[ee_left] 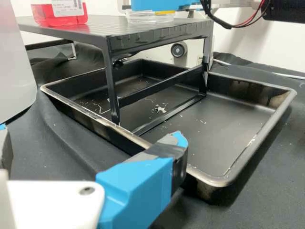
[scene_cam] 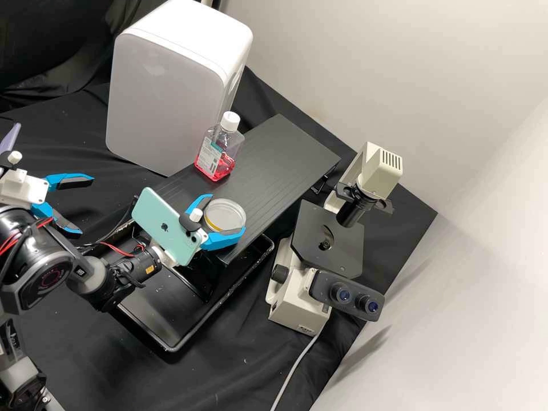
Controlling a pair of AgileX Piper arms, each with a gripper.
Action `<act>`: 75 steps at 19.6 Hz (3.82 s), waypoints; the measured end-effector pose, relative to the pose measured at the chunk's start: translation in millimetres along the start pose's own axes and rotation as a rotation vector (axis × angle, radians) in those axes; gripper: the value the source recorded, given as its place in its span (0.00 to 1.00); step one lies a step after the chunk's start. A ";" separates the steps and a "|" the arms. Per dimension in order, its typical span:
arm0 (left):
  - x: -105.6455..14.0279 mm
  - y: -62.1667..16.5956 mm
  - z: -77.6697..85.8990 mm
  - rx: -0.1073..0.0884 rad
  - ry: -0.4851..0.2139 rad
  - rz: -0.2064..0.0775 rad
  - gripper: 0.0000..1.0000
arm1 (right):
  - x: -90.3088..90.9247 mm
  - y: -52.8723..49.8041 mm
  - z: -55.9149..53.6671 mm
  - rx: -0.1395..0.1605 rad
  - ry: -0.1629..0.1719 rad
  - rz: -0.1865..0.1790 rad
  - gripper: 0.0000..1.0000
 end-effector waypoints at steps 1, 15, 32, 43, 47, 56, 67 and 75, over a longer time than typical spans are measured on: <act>0.0 0.0 0.0 0.000 0.000 0.000 1.00 | 0.0 0.0 0.0 0.000 0.000 0.000 0.00; 0.0 -0.1 0.4 -0.002 0.002 0.001 1.00 | 0.0 0.0 0.0 0.000 0.000 0.000 0.00; 0.2 -0.8 1.1 -0.001 0.000 -0.002 1.00 | -0.1 0.9 -0.8 -0.009 0.006 0.007 1.00; 0.2 -0.8 1.1 -0.001 0.000 -0.002 1.00 | -0.1 0.9 -0.8 -0.009 0.006 0.007 1.00; 0.2 -0.8 1.1 -0.001 0.000 -0.002 1.00 | -0.1 0.9 -0.8 -0.009 0.006 0.007 1.00; 2.1 1.0 1.3 -0.001 -0.002 0.006 1.00 | -0.1 0.9 -0.8 -0.009 0.006 0.007 1.00; 2.2 1.2 0.4 -0.008 0.014 0.010 1.00 | -0.2 -0.8 -2.4 -0.013 0.013 0.000 1.00; 2.2 1.0 1.4 -0.007 0.010 0.009 1.00 | -0.8 -6.1 -7.5 -0.121 0.016 -0.004 1.00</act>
